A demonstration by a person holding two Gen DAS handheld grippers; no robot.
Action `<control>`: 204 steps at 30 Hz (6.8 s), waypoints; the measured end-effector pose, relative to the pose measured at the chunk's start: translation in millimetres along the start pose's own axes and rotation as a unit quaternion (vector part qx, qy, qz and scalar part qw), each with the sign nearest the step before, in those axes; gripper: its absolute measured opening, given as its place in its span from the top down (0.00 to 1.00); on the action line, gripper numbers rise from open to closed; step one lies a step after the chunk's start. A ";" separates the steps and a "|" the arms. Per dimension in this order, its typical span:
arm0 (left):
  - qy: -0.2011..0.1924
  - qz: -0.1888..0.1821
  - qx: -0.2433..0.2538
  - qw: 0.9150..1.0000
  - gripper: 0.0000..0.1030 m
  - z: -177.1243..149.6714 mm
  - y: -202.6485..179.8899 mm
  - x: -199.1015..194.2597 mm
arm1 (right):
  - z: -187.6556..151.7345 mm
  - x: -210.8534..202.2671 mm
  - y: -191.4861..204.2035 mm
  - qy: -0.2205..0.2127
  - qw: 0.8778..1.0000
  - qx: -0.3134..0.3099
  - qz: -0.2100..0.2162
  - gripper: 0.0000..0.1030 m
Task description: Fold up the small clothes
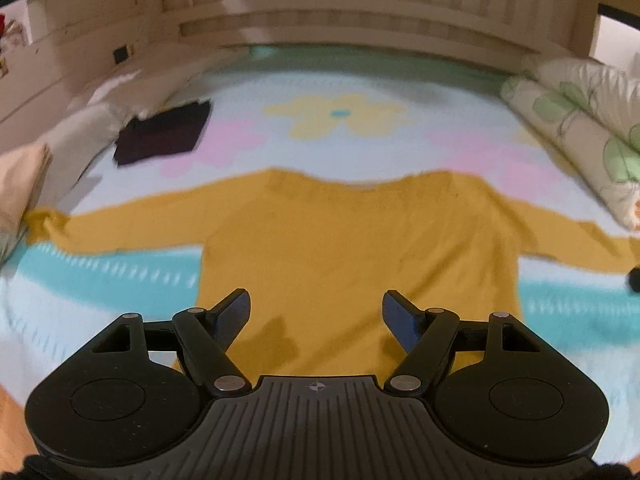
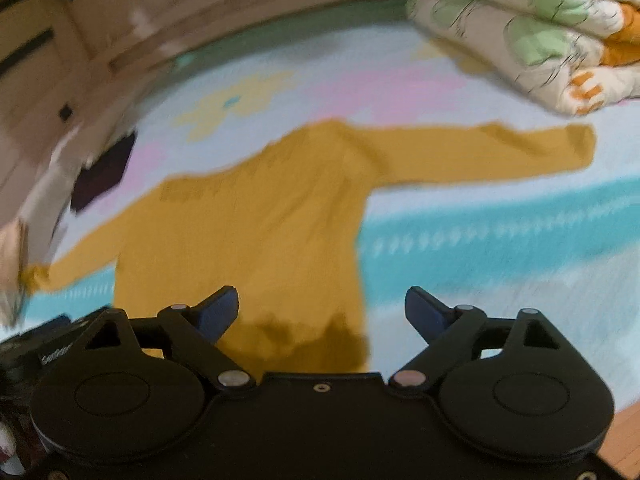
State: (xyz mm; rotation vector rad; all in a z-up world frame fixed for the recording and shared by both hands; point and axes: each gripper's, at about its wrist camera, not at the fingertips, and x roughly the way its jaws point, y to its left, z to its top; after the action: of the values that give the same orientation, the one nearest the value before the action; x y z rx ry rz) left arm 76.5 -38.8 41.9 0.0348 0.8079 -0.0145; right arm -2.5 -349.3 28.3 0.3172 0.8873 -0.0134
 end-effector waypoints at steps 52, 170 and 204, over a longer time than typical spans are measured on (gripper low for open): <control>0.052 -0.006 0.005 0.999 0.48 75.5 1.7 87.7 | 179.3 88.3 -241.7 -0.073 0.989 0.130 -0.004 0.88; 0.051 -0.007 -0.097 0.994 0.97 70.2 145.6 224.5 | 143.7 246.2 -72.1 -0.039 0.996 0.085 0.011 0.84; 0.055 -0.101 -0.144 0.983 0.69 62.9 178.5 226.6 | 101.2 232.7 -7.8 0.056 0.993 -0.102 0.020 0.56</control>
State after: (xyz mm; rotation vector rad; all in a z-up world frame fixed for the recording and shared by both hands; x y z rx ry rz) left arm 283.2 137.3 -74.0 -0.3234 0.9158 -0.0879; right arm 221.0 -357.2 -91.9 0.1457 0.9837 0.1330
